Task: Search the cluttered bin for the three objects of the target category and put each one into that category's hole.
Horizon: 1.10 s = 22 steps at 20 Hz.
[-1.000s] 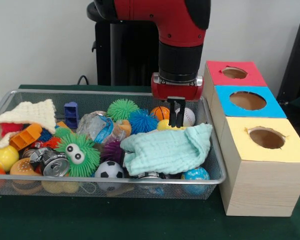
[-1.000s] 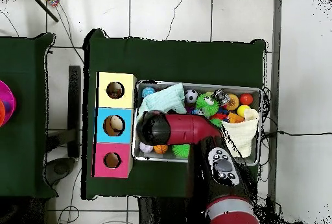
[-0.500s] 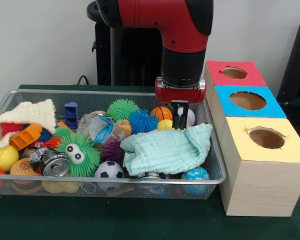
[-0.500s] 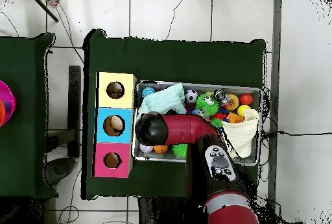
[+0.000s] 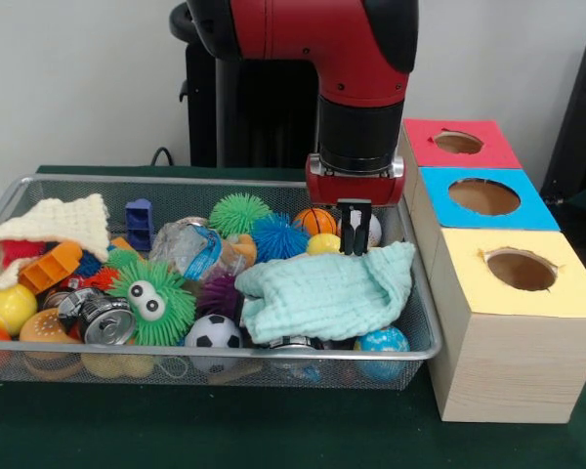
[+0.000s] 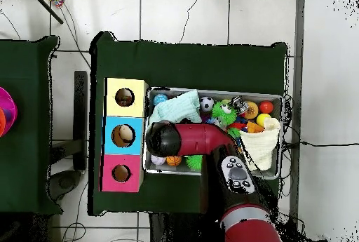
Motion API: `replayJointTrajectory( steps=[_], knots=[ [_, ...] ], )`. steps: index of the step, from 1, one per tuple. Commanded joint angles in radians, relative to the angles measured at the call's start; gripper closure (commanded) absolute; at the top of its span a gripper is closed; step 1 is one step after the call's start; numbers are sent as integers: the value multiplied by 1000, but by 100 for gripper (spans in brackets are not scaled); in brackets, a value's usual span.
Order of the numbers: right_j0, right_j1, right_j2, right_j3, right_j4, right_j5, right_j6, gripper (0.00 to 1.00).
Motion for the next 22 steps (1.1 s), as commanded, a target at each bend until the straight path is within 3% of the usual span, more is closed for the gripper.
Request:
replayJointTrajectory(
  steps=[1,4,9,14,17,19,22],
  knots=[
    [-59,49,109,-23,-45,-58,-18,100],
    [-50,35,99,-21,-55,-45,-14,100],
    [-57,-62,59,44,-78,-3,-23,100],
    [-222,-196,161,187,-70,24,-124,100],
    [-277,-231,195,199,-87,62,-181,100],
    [-288,-230,196,192,-83,85,-161,100],
    [-297,-209,195,167,-105,36,-121,100]
  ],
)
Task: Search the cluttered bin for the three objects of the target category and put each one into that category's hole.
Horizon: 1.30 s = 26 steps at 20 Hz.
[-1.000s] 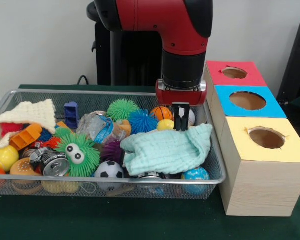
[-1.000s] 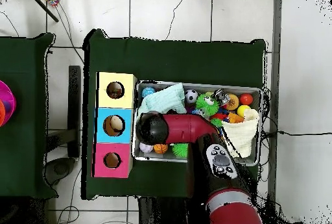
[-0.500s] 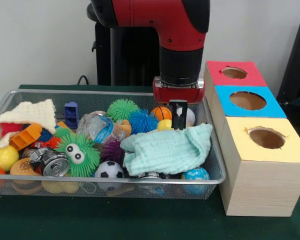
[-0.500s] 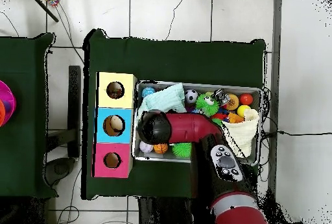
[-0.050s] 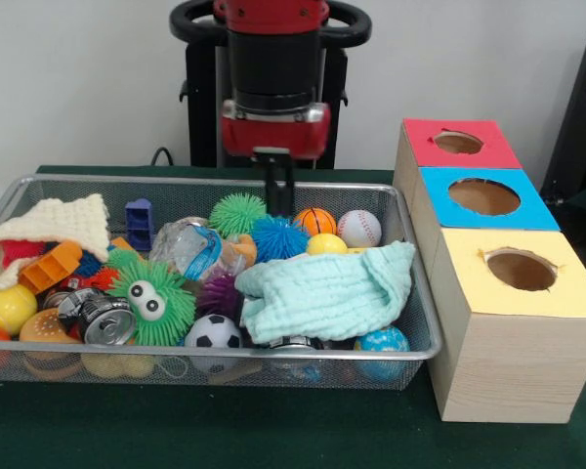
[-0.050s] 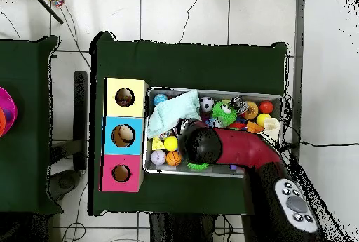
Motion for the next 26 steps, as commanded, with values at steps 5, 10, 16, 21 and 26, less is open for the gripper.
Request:
replayJointTrajectory(
  steps=[5,10,16,21,26],
  knots=[
    [-82,48,112,-9,-110,16,-124,100],
    [-82,60,100,-58,-137,2,-99,100],
    [-104,100,130,-88,-174,-21,-111,100],
    [-128,107,161,-95,-198,-7,-124,100],
    [-145,140,185,-126,-218,2,-135,100]
  ],
)
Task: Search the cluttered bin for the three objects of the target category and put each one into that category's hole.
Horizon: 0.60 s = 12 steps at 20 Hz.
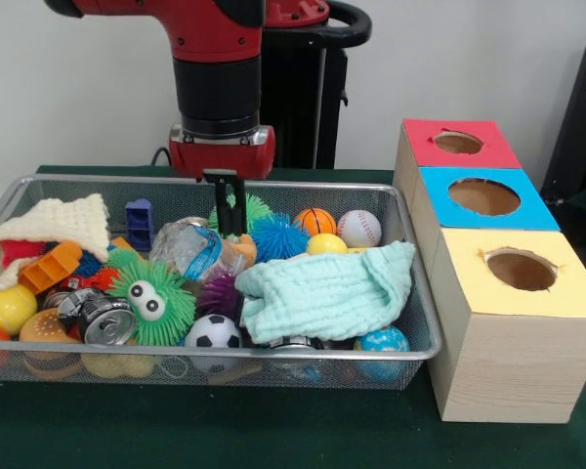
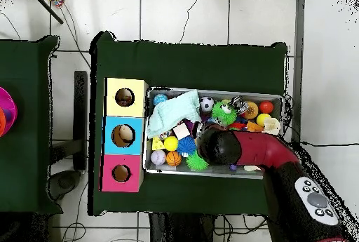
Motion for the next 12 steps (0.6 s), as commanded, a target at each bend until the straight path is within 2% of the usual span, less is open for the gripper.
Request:
replayJointTrajectory(
  steps=[1,6,9,12],
  knots=[
    [-36,67,107,-99,-75,5,-139,100],
    [-51,84,137,-124,-87,52,-164,100],
    [-42,64,131,-131,-97,92,-168,100],
    [-33,24,127,-161,-106,184,-218,100]
  ],
)
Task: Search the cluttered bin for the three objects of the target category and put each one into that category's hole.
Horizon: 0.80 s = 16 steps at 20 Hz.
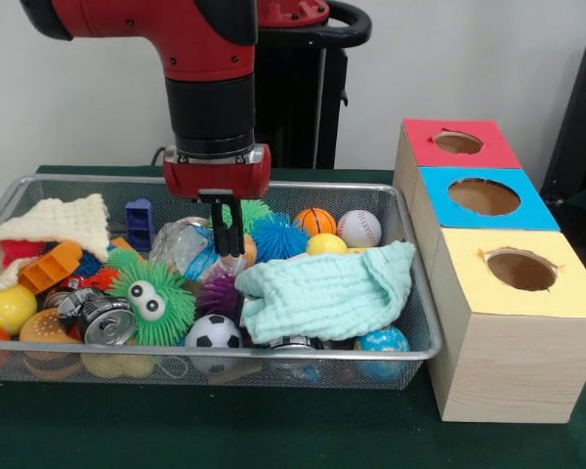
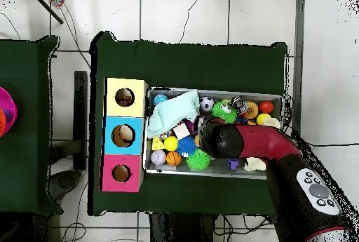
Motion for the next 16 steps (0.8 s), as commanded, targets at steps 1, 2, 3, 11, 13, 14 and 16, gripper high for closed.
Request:
replayJointTrajectory(
  steps=[1,2,3,11,13,14,16],
  knots=[
    [-10,-32,80,-104,-56,201,-230,100],
    [-17,-40,88,-105,-51,220,-240,100],
    [-27,-51,96,-96,-49,229,-247,100],
    [-109,-96,171,-95,-68,292,-343,100],
    [-119,-108,188,-98,-66,317,-356,100],
    [-120,-111,192,-92,-68,316,-349,100],
    [-119,-98,197,-102,-92,291,-337,100]
  ],
)
